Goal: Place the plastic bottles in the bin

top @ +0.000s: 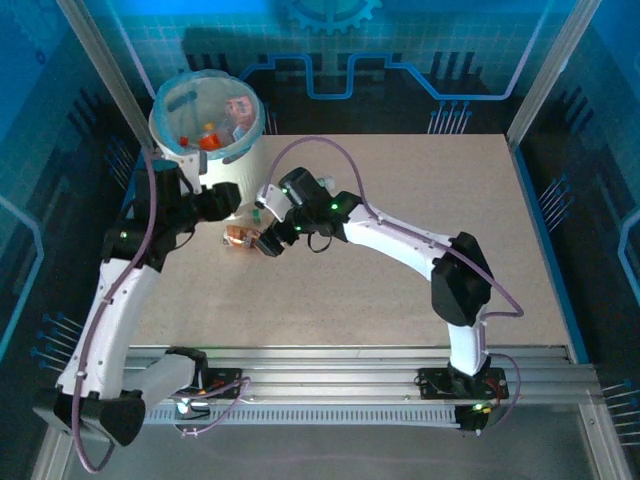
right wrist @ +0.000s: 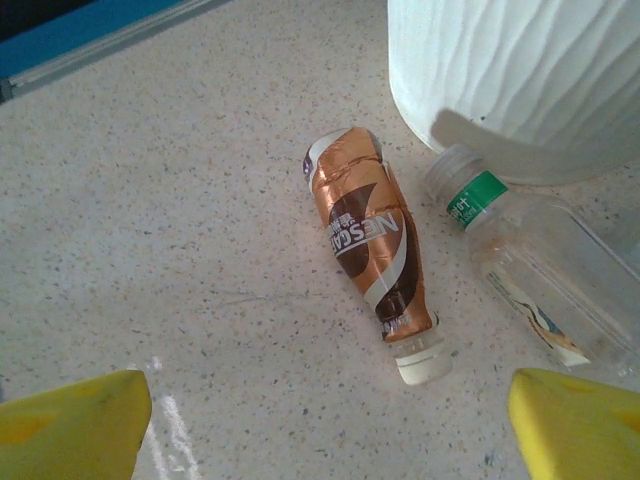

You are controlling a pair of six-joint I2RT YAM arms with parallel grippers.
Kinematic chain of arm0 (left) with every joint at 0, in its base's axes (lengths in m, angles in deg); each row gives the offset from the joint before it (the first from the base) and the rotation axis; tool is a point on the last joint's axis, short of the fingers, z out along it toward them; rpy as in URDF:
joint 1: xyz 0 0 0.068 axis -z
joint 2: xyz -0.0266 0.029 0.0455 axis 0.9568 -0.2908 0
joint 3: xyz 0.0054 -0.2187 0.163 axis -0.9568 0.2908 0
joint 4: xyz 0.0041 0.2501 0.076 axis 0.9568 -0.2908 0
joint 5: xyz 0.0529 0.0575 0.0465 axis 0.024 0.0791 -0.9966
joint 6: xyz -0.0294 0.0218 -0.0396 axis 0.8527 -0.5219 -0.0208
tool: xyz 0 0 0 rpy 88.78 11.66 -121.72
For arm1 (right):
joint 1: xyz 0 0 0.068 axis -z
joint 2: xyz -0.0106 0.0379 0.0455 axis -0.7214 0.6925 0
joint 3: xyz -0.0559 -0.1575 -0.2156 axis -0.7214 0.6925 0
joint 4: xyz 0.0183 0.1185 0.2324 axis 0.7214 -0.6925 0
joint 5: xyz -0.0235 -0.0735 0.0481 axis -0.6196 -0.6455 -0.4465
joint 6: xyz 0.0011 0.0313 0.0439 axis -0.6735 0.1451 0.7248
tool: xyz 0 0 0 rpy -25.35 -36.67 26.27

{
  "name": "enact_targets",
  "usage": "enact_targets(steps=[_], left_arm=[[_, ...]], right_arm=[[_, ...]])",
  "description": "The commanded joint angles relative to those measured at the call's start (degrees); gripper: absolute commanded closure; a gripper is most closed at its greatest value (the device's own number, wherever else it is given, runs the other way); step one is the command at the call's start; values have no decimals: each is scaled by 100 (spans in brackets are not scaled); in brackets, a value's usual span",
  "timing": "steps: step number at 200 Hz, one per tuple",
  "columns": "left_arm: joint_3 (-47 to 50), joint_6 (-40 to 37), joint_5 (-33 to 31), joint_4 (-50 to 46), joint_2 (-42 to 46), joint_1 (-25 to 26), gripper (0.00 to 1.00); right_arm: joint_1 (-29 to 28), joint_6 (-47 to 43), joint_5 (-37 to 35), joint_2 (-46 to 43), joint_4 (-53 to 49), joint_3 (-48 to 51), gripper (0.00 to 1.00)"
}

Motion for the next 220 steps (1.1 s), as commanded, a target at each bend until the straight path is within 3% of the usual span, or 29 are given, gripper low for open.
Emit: enact_targets(steps=[1,74,129,193,220], left_arm=[[414,119,107,95,378,15,40],[1180,79,-579,148,904,3,40],[1279,16,-673,175,1002,-5,40],[1307,-3,-647,126,1004,-10,40],[1297,28,-622,128,1001,-9,40]], right_arm=[[10,-285,167,352,484,-59,8],[214,-477,303,1012,849,-99,8],[224,-494,347,1532,894,-246,9],[232,-465,70,2407,436,-1001,14],[224,-535,116,2613,127,-1254,24]])
